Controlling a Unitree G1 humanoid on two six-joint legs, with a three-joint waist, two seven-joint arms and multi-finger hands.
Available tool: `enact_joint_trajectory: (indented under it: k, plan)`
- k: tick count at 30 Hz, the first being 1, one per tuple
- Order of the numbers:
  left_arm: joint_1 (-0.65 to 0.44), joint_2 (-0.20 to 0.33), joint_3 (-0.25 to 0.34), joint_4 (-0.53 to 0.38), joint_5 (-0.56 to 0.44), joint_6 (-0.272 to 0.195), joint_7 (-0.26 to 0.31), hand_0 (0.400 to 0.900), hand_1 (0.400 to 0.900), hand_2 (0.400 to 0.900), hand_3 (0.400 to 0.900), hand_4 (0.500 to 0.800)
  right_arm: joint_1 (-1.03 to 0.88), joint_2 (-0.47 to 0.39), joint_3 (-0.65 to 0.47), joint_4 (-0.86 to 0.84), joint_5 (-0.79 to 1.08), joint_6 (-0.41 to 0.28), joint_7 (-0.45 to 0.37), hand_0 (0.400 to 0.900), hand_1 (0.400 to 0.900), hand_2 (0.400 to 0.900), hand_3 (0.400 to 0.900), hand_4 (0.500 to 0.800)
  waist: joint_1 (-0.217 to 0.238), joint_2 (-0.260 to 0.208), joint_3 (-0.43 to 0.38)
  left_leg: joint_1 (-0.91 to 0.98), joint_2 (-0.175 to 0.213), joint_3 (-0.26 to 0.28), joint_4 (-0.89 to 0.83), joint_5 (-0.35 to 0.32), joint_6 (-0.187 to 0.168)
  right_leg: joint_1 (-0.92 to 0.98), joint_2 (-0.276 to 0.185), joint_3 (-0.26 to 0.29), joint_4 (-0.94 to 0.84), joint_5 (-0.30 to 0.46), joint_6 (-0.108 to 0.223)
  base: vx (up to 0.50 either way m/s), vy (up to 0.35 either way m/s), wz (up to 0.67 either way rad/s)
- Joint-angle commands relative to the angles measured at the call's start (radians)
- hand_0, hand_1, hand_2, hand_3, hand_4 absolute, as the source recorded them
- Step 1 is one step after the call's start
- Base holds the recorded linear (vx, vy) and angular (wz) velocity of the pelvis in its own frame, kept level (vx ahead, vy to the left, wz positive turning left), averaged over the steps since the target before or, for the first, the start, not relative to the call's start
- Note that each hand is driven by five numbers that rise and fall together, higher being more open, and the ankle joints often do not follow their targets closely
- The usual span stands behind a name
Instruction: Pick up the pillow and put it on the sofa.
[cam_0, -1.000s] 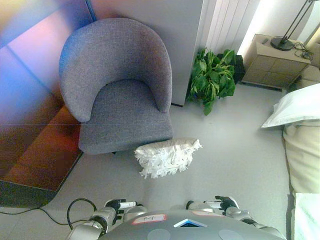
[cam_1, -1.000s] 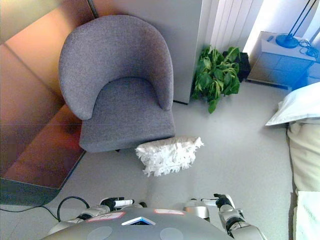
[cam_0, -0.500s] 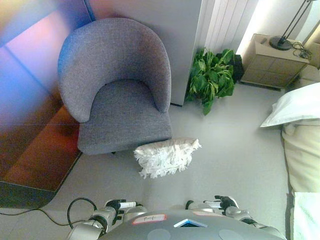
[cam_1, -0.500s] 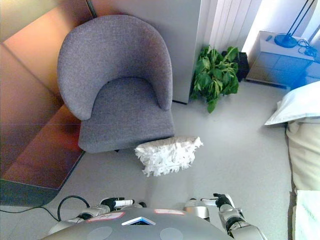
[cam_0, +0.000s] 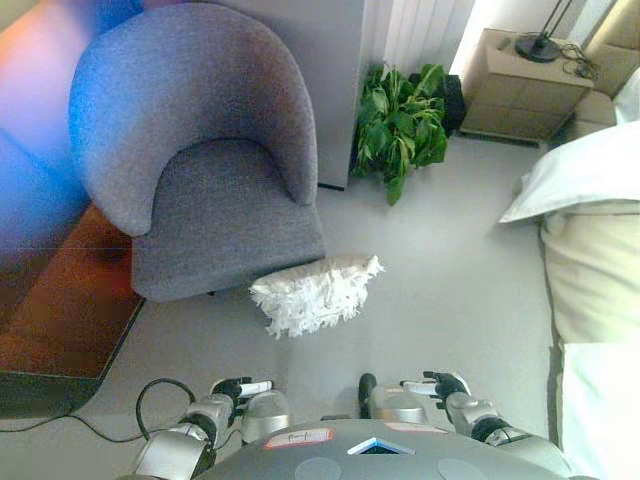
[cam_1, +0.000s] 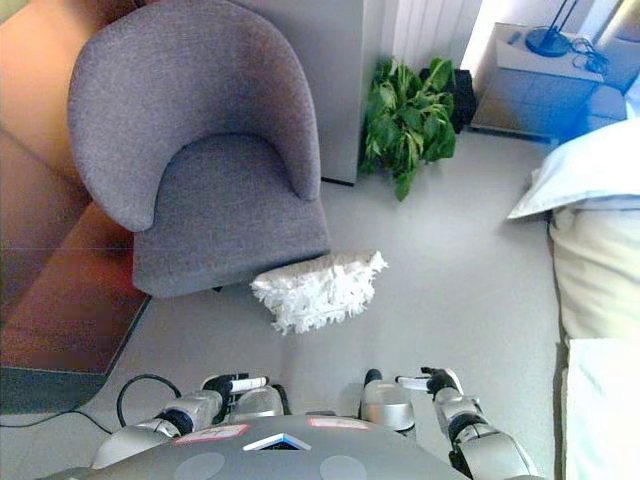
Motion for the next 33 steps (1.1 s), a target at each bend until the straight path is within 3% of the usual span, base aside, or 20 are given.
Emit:
enact_joint_trajectory:
  k: [1,4,6,8,9,13,15,16,19,21,24,27,30,33]
  plan:
    - [0.018,0.024,0.016,0.029,0.01,0.009,0.022,0.9,0.9,0.9,0.9,0.8,0.011,-0.03,-0.006,0.05,-0.022,0.007,0.007,0.9,0.9,0.9,0.9,0.8,0.02,0.031,0.036,-0.074,0.0,0.074,-0.266,0.206,-0.004,0.121,0.077,-0.041,0.047,-0.126,0.036,0.33,0.146,-0.17]
    - [0.039,0.017,0.021,0.048,-0.01,0.002,0.033,0.9,0.9,0.9,0.9,0.8,0.021,-0.043,0.004,0.059,-0.044,-0.008,0.015,0.9,0.9,0.9,0.9,0.8,0.037,0.053,0.034,-0.102,0.017,0.073,-0.346,0.268,-0.027,0.171,0.072,-0.048,0.052,-0.172,0.038,0.36,0.187,-0.2]
    - [0.054,0.013,0.03,0.056,-0.02,-0.01,0.038,0.9,0.9,0.9,0.9,0.8,0.026,-0.042,0.003,0.064,-0.053,-0.018,0.018,0.9,0.9,0.9,0.9,0.8,0.045,0.064,0.025,-0.104,0.027,0.093,-0.352,0.276,-0.031,0.201,0.061,-0.059,0.068,-0.206,0.043,0.45,0.232,-0.12]
    - [0.064,0.01,0.038,0.06,-0.023,-0.009,0.043,0.9,0.9,0.9,0.9,0.8,0.027,-0.037,0.001,0.069,-0.059,-0.025,0.012,0.9,0.9,0.9,0.9,0.8,0.046,0.053,0.017,-0.087,0.011,0.106,-0.35,0.252,-0.029,0.229,0.033,-0.067,0.088,-0.242,0.053,0.44,0.224,-0.02]
    - [0.069,0.009,0.045,0.063,-0.026,-0.003,0.056,0.9,0.9,0.9,0.9,0.8,0.019,-0.028,-0.001,0.073,-0.069,-0.023,0.008,0.9,0.9,0.9,0.9,0.8,0.049,0.049,0.004,-0.077,0.009,0.121,-0.345,0.205,-0.006,0.24,0.012,-0.068,0.109,-0.253,0.065,0.43,0.234,-0.05]
    - [0.062,0.037,0.061,0.063,-0.006,-0.003,0.067,0.9,0.9,0.9,0.9,0.8,0.007,-0.011,-0.008,0.052,-0.064,-0.03,0.017,0.9,0.9,0.9,0.9,0.8,0.075,0.009,-0.023,-0.145,-0.006,0.08,-0.159,0.111,0.039,0.281,-0.046,-0.057,0.174,-0.299,0.096,0.43,0.205,-0.01]
    - [0.046,0.053,0.063,0.051,0.011,-0.008,0.058,0.9,0.9,0.9,0.9,0.8,-0.002,-0.007,-0.006,0.037,-0.072,-0.036,0.016,0.9,0.9,0.9,0.9,0.8,0.083,-0.014,-0.036,-0.15,-0.031,0.08,-0.116,0.052,0.084,0.28,-0.097,-0.056,0.236,-0.243,0.13,0.4,0.252,0.18]
    - [0.034,0.059,0.056,0.047,0.027,-0.006,0.052,0.9,0.9,0.9,0.9,0.8,-0.011,-0.008,-0.009,0.026,-0.061,-0.035,0.005,0.9,0.9,0.9,0.9,0.8,0.089,-0.023,-0.045,-0.141,-0.056,0.069,-0.117,0.028,0.105,0.266,-0.132,-0.06,0.277,-0.167,0.144,0.34,0.249,0.15]
    - [0.019,0.073,0.038,0.041,0.04,-0.01,0.05,0.9,0.9,0.9,0.9,0.8,-0.016,-0.009,-0.023,0.005,-0.065,-0.04,0.003,0.9,0.9,0.9,0.9,0.8,0.091,-0.031,-0.058,-0.115,-0.092,0.073,-0.132,-0.01,0.142,0.213,-0.192,-0.059,0.427,-0.028,0.162,0.3,0.236,0.14]
    - [0.013,0.084,0.03,0.032,0.05,-0.007,0.046,0.9,0.9,0.9,0.9,0.8,-0.015,-0.013,-0.013,-0.008,-0.094,-0.046,-0.001,0.9,0.9,0.9,0.9,0.8,0.084,-0.024,-0.059,-0.076,-0.113,0.071,-0.156,-0.028,0.156,0.124,-0.217,-0.053,0.507,0.017,0.16,0.3,0.213,0.17]
    - [-0.02,0.105,0.005,0.02,0.053,0.003,0.043,0.9,0.9,0.9,0.9,0.8,-0.032,-0.022,0.023,-0.019,-0.169,-0.063,-0.018,0.9,0.9,0.9,0.9,0.8,0.074,-0.009,-0.047,-0.038,-0.113,0.061,-0.175,-0.041,0.152,0.017,-0.176,-0.078,0.448,-0.059,0.132,0.18,0.023,0.28]
    - [-0.061,0.113,-0.01,0.016,0.054,0.012,0.049,0.9,0.9,0.9,0.9,0.8,-0.077,-0.031,0.069,-0.026,-0.246,-0.067,-0.049,0.9,0.9,0.9,0.9,0.8,0.071,-0.003,-0.025,-0.006,-0.104,0.05,-0.184,-0.049,0.135,-0.073,-0.162,-0.102,0.331,-0.047,0.127,0.06,-0.114,0.3]
    - [-0.081,0.117,-0.014,0.019,0.067,0.011,0.043,0.9,0.9,0.9,0.9,0.8,-0.111,-0.035,0.105,-0.038,-0.286,-0.039,-0.077,0.9,0.9,0.9,0.9,0.8,0.065,-0.012,-0.004,-0.006,-0.092,0.044,-0.177,-0.049,0.12,-0.176,-0.185,-0.094,0.189,0.076,0.14,0.0,-0.163,0.41]
    - [-0.078,0.12,-0.021,0.031,0.079,-0.007,0.036,0.9,0.9,0.9,0.9,0.8,-0.133,-0.035,0.115,-0.046,-0.329,-0.007,-0.093,0.9,0.9,0.9,0.9,0.8,0.059,-0.033,0.007,0.011,-0.088,0.007,-0.146,-0.128,0.107,-0.236,-0.246,-0.059,0.096,0.191,0.19,0.2,-0.222,0.67]
